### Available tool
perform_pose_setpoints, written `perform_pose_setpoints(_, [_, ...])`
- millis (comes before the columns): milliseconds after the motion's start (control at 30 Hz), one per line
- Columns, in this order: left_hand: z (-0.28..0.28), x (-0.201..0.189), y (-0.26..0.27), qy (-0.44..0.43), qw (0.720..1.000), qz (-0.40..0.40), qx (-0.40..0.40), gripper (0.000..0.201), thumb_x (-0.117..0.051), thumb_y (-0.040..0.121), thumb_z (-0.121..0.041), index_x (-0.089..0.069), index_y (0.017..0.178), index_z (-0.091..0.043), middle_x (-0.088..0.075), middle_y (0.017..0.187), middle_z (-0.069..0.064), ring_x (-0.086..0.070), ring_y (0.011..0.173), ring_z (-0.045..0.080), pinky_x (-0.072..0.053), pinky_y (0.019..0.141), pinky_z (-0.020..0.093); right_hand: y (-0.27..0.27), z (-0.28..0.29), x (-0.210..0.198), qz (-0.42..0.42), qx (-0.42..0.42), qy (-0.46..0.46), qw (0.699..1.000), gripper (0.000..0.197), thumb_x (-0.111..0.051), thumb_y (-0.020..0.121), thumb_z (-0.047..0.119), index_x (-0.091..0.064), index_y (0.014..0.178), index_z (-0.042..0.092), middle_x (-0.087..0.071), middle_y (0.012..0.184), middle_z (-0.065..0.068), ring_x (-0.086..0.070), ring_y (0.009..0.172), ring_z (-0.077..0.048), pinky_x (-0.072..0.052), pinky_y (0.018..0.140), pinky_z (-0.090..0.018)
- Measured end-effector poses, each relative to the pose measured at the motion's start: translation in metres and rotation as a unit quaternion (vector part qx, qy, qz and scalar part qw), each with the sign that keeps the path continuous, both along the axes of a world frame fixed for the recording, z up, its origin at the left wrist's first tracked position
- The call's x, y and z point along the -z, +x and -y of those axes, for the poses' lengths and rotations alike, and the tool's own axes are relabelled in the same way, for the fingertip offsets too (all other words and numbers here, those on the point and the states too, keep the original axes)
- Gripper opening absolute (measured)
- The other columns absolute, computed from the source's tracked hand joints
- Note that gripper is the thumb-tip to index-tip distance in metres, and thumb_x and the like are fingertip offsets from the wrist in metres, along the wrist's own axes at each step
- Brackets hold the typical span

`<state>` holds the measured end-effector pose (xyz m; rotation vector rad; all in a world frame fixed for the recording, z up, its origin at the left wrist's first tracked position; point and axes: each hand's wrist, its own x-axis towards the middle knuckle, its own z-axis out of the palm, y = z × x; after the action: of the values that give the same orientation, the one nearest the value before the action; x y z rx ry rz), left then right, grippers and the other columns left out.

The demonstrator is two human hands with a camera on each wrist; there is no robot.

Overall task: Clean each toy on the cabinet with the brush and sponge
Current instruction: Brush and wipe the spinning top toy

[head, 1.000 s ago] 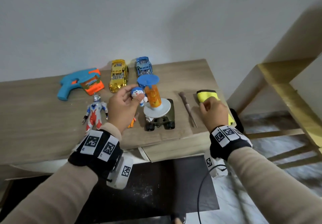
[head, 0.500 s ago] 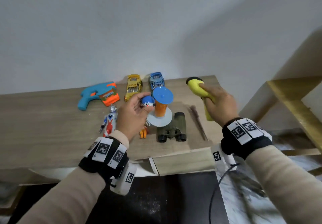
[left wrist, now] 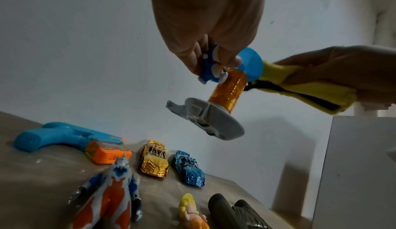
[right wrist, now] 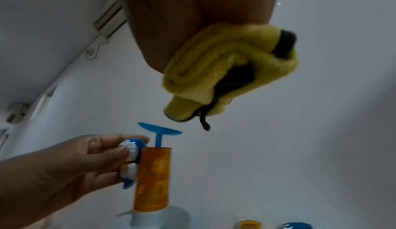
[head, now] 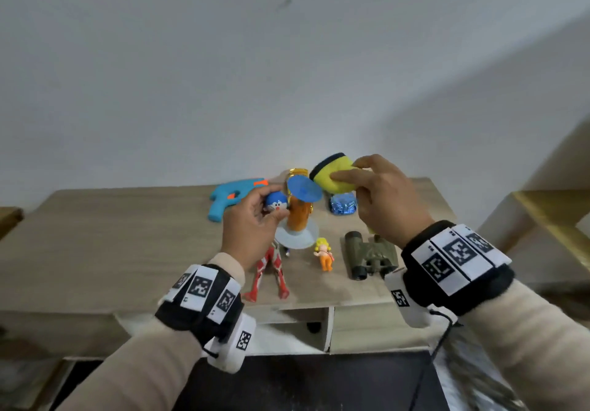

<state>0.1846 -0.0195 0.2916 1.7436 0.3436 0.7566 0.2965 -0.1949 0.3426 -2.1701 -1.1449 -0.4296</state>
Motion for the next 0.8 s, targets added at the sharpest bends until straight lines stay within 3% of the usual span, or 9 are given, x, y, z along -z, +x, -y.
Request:
perform_pose_setpoints(133, [-0.014,-0.007,-0.018,-0.027,1.000,0.011,-0.003,0.033,-0.066,0.082,0.006,-0.059,0.110,-0.010,-0.063,0.095,-0.010,-0.061,0.078,-0.019,-0.046,0.074,0.003,-0.043,-0.030,0.003,0.011,-0.074,0.013,0.997,0.044,-0.047,0.077,-0.003,-0.070,0.107,0.020,-0.059,0.111,-0.019,-0.058,0.094,-0.037,-0.042,0.083,-0.031])
perform_pose_setpoints(200, [-0.024,-0.009,-0.028,-0.033,0.999,0.007,-0.007,0.036,-0.068,0.081,0.004,-0.060,0.115,-0.003,-0.064,0.099,-0.002,-0.062,0.077,-0.016,-0.046,0.073,0.003,-0.053,-0.035,0.004,0.022,-0.038,0.021,0.999,0.046,-0.051,0.073,-0.011,-0.071,0.102,0.018,-0.059,0.108,-0.021,-0.057,0.091,-0.042,-0.047,0.081,-0.038])
perform_pose_setpoints(333, [-0.041,-0.008,-0.047,-0.069,0.997,-0.011,-0.031,0.037,-0.074,0.079,-0.007,-0.063,0.113,-0.004,-0.066,0.101,0.004,-0.065,0.087,0.006,-0.051,0.073,0.007,-0.075,-0.046,-0.005,0.103,0.000,0.048,0.994,0.047,-0.054,0.069,-0.014,-0.070,0.101,0.016,-0.058,0.104,-0.023,-0.055,0.082,-0.040,-0.048,0.071,-0.039])
perform_pose_setpoints(400, [-0.046,-0.008,-0.054,-0.101,0.994,-0.015,-0.032,0.034,-0.075,0.078,-0.017,-0.065,0.109,-0.008,-0.071,0.100,0.005,-0.068,0.085,0.011,-0.055,0.078,0.019,-0.096,-0.059,-0.006,0.120,-0.012,0.041,0.992,0.042,-0.048,0.075,-0.006,-0.069,0.104,0.017,-0.057,0.106,-0.023,-0.054,0.081,-0.038,-0.048,0.071,-0.038])
perform_pose_setpoints(467, [-0.050,-0.010,-0.056,-0.152,0.988,-0.001,-0.023,0.023,-0.070,0.084,-0.017,-0.066,0.105,-0.009,-0.073,0.096,0.009,-0.069,0.077,0.012,-0.057,0.079,0.029,-0.114,-0.069,-0.001,0.103,-0.027,0.015,0.994,0.039,-0.039,0.080,0.008,-0.070,0.102,0.016,-0.057,0.104,-0.022,-0.055,0.081,-0.038,-0.050,0.071,-0.040])
perform_pose_setpoints(533, [-0.056,-0.016,-0.061,-0.186,0.982,0.020,-0.015,0.015,-0.065,0.087,-0.012,-0.066,0.102,-0.010,-0.072,0.091,0.003,-0.069,0.074,0.006,-0.057,0.075,0.024,-0.125,-0.072,0.008,0.079,-0.036,-0.031,0.996,0.041,-0.035,0.078,0.013,-0.072,0.095,0.016,-0.059,0.100,-0.019,-0.055,0.080,-0.038,-0.051,0.070,-0.041])
perform_pose_setpoints(567, [-0.061,-0.017,-0.064,-0.184,0.982,0.023,-0.017,0.016,-0.066,0.087,-0.013,-0.066,0.103,-0.010,-0.072,0.092,0.002,-0.069,0.076,0.005,-0.056,0.073,0.022,-0.129,-0.071,0.011,0.067,-0.036,-0.057,0.995,0.042,-0.035,0.075,0.008,-0.073,0.092,0.017,-0.059,0.098,-0.018,-0.055,0.080,-0.038,-0.051,0.069,-0.041])
perform_pose_setpoints(700, [-0.077,-0.014,-0.078,-0.128,0.991,0.014,-0.029,0.025,-0.068,0.085,-0.017,-0.064,0.109,-0.012,-0.072,0.102,0.006,-0.070,0.087,0.013,-0.056,0.081,0.029,-0.127,-0.065,0.003,0.023,0.026,-0.065,0.997,0.037,-0.052,0.071,-0.009,-0.074,0.088,0.014,-0.057,0.096,-0.017,-0.055,0.082,-0.037,-0.038,0.070,-0.029])
perform_pose_setpoints(800, [-0.075,-0.014,-0.083,-0.124,0.992,0.028,0.007,0.021,-0.065,0.087,-0.011,-0.062,0.106,-0.019,-0.070,0.101,0.000,-0.068,0.083,0.001,-0.054,0.078,0.019,-0.123,-0.068,-0.009,-0.020,0.054,0.044,0.997,0.037,-0.051,0.079,-0.007,-0.071,0.102,0.014,-0.054,0.108,-0.016,-0.049,0.075,-0.021,-0.033,0.069,-0.014])
